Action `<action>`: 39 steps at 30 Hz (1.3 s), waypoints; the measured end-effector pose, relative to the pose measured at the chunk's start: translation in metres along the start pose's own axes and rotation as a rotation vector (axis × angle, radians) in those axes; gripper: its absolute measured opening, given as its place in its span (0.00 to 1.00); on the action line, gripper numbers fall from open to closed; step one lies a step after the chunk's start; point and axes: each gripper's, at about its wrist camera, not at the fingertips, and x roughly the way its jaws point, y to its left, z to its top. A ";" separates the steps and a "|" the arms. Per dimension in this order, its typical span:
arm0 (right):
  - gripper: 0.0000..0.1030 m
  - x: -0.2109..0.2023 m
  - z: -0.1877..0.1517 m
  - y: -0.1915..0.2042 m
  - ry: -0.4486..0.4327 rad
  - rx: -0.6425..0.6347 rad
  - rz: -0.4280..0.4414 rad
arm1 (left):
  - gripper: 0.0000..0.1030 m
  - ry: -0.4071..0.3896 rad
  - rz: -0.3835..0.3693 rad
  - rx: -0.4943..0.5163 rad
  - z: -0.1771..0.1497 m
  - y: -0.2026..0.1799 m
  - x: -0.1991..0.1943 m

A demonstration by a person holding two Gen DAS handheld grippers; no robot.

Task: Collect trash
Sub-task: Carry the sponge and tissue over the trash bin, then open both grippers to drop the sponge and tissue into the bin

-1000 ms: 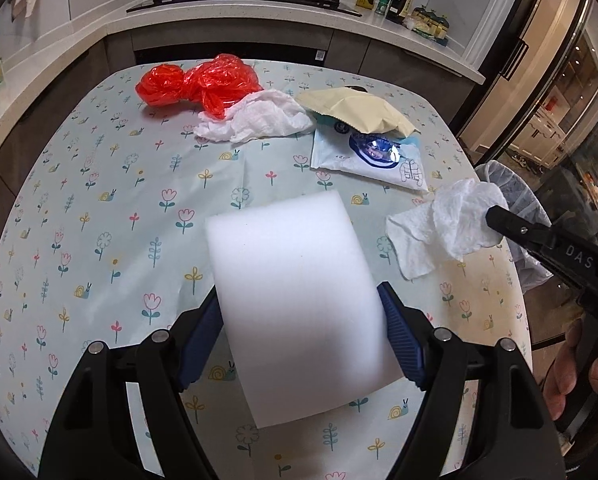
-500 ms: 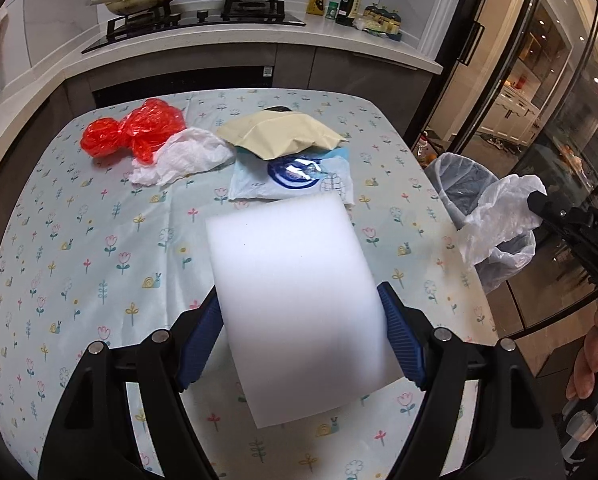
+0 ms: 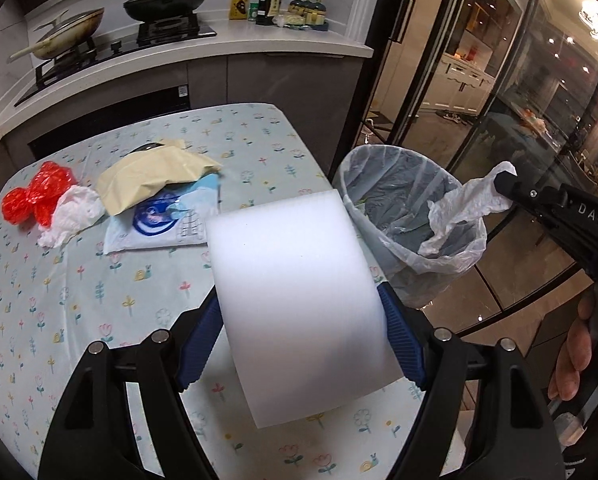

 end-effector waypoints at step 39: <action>0.28 0.020 0.042 -0.078 -0.025 0.129 -0.154 | 0.81 0.054 -0.160 0.233 0.078 -0.114 0.111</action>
